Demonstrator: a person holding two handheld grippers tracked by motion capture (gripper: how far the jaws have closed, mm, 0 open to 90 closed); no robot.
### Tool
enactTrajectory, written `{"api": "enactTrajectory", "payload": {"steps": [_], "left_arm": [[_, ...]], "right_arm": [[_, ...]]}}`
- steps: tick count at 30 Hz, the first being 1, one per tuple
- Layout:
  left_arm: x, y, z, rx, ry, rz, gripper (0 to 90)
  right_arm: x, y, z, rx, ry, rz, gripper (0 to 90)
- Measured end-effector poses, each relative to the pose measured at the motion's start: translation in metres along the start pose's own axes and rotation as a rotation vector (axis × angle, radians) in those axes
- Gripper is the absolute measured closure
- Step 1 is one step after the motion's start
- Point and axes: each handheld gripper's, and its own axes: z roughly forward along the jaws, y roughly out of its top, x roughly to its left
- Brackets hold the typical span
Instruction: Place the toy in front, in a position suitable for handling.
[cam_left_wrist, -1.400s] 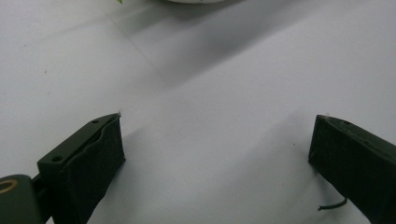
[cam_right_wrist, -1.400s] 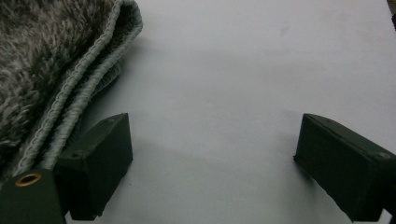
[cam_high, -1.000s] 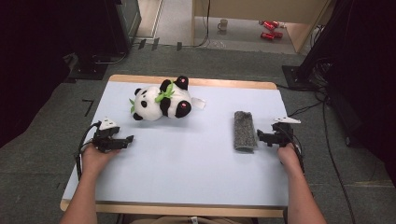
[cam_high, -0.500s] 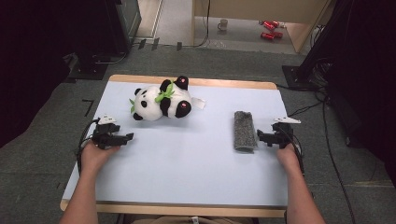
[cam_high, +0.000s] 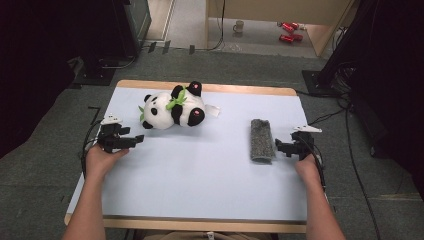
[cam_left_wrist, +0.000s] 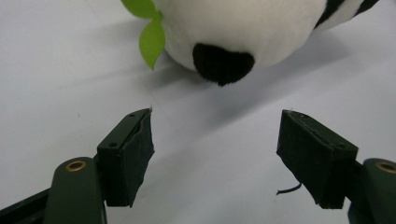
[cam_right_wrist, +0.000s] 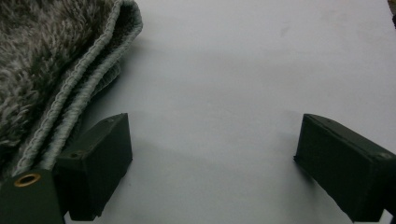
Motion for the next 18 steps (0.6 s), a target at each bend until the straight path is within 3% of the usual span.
{"api": "enactTrajectory", "payload": {"steps": [4,10,12,18], "left_arm": [[0.0,0.008,-0.001,-0.016,-0.003,0.011,26.5],[-0.007,0.022,-0.006,-0.048,-0.048,0.044,26.9],[-0.012,0.028,-0.005,-0.04,-0.049,0.064,26.8],[-0.018,0.037,-0.003,-0.015,-0.049,0.06,26.7]], "right_arm": [[0.0,0.0,0.0,0.0,0.0,0.0,10.3],[0.0,0.0,0.0,-0.001,0.0,0.0,10.3],[0.0,0.0,0.0,0.0,0.0,0.0,10.3],[0.0,0.0,0.0,-0.001,0.0,0.001,10.3]]}}
